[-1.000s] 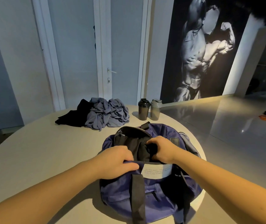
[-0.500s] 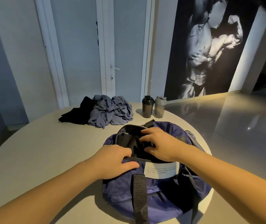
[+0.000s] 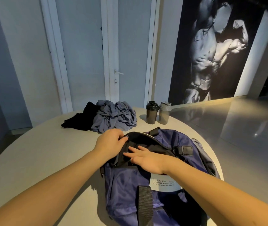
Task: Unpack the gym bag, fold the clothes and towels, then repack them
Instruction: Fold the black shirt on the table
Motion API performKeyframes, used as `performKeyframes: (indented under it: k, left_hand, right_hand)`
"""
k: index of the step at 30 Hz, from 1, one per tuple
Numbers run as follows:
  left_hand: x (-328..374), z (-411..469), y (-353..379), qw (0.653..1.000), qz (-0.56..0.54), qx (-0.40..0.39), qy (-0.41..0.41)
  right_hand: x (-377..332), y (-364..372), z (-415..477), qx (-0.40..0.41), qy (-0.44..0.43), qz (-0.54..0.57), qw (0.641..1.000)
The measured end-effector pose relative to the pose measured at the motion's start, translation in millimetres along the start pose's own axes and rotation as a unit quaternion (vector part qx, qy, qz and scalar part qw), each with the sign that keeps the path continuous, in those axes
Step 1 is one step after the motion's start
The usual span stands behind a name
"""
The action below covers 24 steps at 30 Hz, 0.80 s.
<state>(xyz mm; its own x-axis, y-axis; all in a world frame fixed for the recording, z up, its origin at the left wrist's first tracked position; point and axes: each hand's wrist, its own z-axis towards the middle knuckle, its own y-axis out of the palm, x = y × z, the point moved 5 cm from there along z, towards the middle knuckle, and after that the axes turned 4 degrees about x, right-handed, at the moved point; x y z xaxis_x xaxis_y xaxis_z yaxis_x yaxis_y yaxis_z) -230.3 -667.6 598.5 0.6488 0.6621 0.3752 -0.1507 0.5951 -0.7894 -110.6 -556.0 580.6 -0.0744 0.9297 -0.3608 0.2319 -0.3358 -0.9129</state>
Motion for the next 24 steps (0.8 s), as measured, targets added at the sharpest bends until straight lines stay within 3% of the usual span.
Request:
performKeyframes:
  k: [4,10,12,15,18,20,24]
  left_hand:
    - [22.1,12.7,-21.9,0.992,-0.070,0.093,0.055]
    - [19.9,9.0,-19.1,0.988,-0.094,0.107,0.052]
    - [15.1,9.4,-23.5,0.987,-0.095,0.127,0.040]
    - [14.0,13.5,-31.1,0.987,-0.084,0.131,0.026]
    - [14.9,11.6,-29.7,0.989,-0.086,0.116,0.015]
    - [17.6,9.0,-25.9,0.989,-0.093,0.116,0.020]
    - [31.0,5.8,-21.9,0.989,-0.088,0.112,0.039]
  right_hand:
    - [-6.3,0.8,14.0,-0.016,0.004,-0.006,1.000]
    - [-5.3,16.7,39.7,-0.034,-0.021,-0.031,0.999]
    - [-1.1,6.2,36.9,0.018,-0.020,-0.036,0.999]
    - [21.7,-8.5,21.5,0.081,0.062,-0.169,0.980]
    - [46.8,-1.8,8.4,0.017,0.142,-0.106,0.984]
    - [49.2,7.0,13.2,0.004,0.135,-0.056,0.989]
    - [49.5,17.6,34.7,-0.012,0.134,-0.069,0.989]
